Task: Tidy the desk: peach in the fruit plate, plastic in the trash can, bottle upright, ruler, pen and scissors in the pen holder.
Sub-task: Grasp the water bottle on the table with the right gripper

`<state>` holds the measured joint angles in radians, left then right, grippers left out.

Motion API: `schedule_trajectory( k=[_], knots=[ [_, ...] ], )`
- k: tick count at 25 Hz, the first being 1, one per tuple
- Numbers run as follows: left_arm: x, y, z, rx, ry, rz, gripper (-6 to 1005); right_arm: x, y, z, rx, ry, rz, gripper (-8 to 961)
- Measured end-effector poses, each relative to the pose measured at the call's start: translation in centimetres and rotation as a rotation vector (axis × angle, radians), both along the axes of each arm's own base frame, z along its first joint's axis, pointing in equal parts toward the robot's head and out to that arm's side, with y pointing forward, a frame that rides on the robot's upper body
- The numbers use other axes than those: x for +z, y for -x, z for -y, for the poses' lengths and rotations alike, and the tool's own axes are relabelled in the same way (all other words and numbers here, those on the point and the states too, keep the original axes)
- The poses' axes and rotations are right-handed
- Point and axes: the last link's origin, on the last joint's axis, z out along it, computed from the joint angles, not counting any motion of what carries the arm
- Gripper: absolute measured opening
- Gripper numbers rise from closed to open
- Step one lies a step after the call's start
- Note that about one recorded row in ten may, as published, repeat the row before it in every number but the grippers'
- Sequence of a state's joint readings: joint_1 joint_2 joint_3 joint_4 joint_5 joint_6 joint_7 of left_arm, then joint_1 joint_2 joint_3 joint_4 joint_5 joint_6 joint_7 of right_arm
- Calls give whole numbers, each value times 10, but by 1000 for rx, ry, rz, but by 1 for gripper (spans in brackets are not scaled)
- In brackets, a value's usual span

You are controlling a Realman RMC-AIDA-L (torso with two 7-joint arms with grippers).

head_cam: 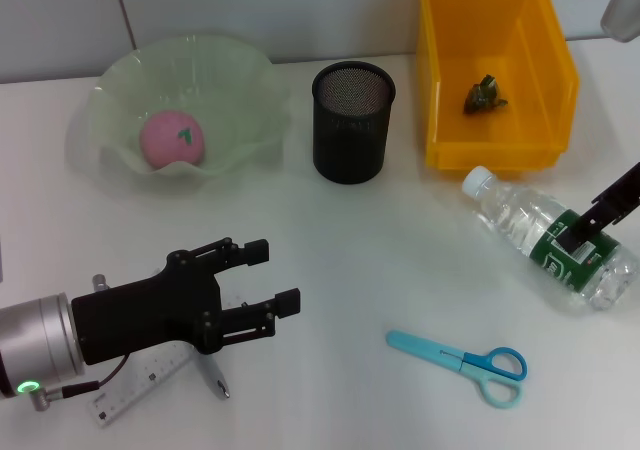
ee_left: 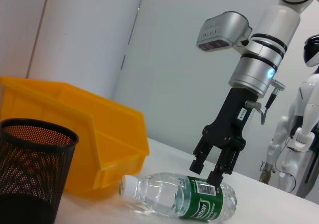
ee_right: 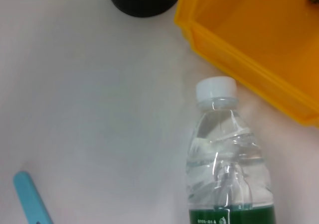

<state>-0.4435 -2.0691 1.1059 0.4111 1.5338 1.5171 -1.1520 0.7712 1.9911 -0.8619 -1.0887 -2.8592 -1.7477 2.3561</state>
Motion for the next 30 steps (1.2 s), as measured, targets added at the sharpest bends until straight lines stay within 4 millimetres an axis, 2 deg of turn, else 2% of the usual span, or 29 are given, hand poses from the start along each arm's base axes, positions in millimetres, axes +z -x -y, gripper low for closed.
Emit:
schedule_trajectory(
  k=[30],
  knots=[
    [4, -5, -2, -11, -10, 30, 803, -32, -20, -3, -13, 60, 51, 774]
  ],
)
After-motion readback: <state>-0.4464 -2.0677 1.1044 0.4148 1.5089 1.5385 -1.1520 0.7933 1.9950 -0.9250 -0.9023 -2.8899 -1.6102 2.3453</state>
